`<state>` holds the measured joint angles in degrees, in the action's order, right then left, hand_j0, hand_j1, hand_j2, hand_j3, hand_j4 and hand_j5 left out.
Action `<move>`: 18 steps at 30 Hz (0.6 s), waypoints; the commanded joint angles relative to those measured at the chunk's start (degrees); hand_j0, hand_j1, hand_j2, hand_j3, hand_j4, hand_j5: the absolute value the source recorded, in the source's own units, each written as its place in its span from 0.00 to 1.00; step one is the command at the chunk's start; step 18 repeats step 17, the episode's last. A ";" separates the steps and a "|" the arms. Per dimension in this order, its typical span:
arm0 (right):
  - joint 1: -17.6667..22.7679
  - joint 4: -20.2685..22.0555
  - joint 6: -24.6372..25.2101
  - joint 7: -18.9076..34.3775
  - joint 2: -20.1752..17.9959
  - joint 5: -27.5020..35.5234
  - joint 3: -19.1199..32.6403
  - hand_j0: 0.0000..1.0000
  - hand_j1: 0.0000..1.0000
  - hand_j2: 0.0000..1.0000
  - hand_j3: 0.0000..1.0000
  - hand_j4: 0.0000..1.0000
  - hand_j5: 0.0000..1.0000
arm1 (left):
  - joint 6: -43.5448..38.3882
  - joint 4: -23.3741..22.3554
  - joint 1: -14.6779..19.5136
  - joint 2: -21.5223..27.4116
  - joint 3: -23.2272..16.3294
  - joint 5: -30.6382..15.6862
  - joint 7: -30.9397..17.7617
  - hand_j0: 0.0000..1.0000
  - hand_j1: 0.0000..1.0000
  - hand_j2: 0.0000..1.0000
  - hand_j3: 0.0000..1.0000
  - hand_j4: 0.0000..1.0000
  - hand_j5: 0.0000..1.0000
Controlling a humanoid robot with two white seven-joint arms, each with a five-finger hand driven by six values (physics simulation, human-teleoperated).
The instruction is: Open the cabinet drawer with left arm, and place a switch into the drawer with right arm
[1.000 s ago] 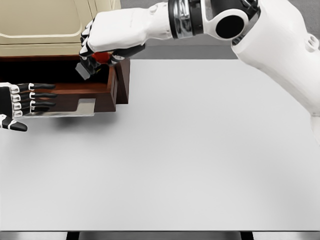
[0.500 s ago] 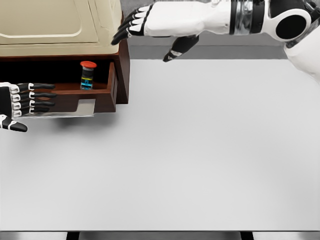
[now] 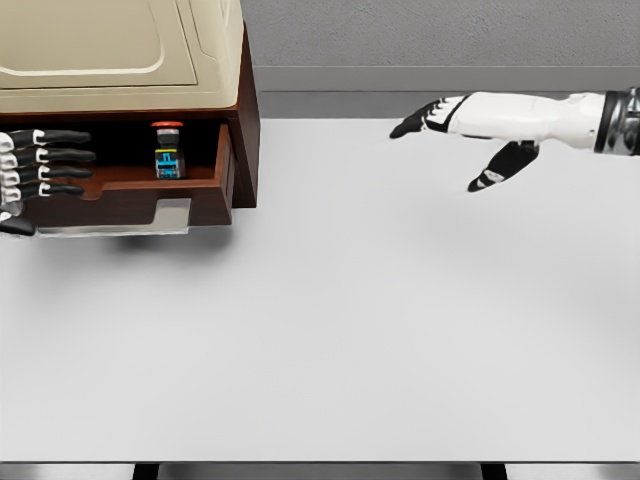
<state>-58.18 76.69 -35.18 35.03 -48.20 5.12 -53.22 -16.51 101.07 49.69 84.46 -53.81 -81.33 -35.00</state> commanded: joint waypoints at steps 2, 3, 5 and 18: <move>0.00 -0.58 0.18 -0.03 -0.05 0.42 0.31 1.00 1.00 1.00 1.00 1.00 1.00 | 0.08 0.01 0.32 -1.14 2.84 -1.99 0.00 1.00 1.00 1.00 1.00 1.00 1.00; 0.61 -0.84 0.18 -0.03 -0.14 0.42 0.31 1.00 1.00 1.00 1.00 1.00 1.00 | -0.01 0.01 0.59 -2.81 3.54 -1.99 0.00 1.00 1.00 1.00 1.00 1.00 1.00; 0.88 -1.63 0.18 -0.03 -0.05 0.33 0.31 1.00 1.00 1.00 1.00 1.00 1.00 | -0.01 0.01 0.85 -6.94 3.72 -2.08 0.00 1.00 1.00 1.00 1.00 1.00 1.00; 1.41 -1.63 0.18 -0.03 -0.14 0.33 0.75 1.00 1.00 1.00 1.00 1.00 1.00 | -2.82 0.01 2.08 -19.68 3.45 -1.90 0.00 1.00 1.00 1.00 1.00 1.00 1.00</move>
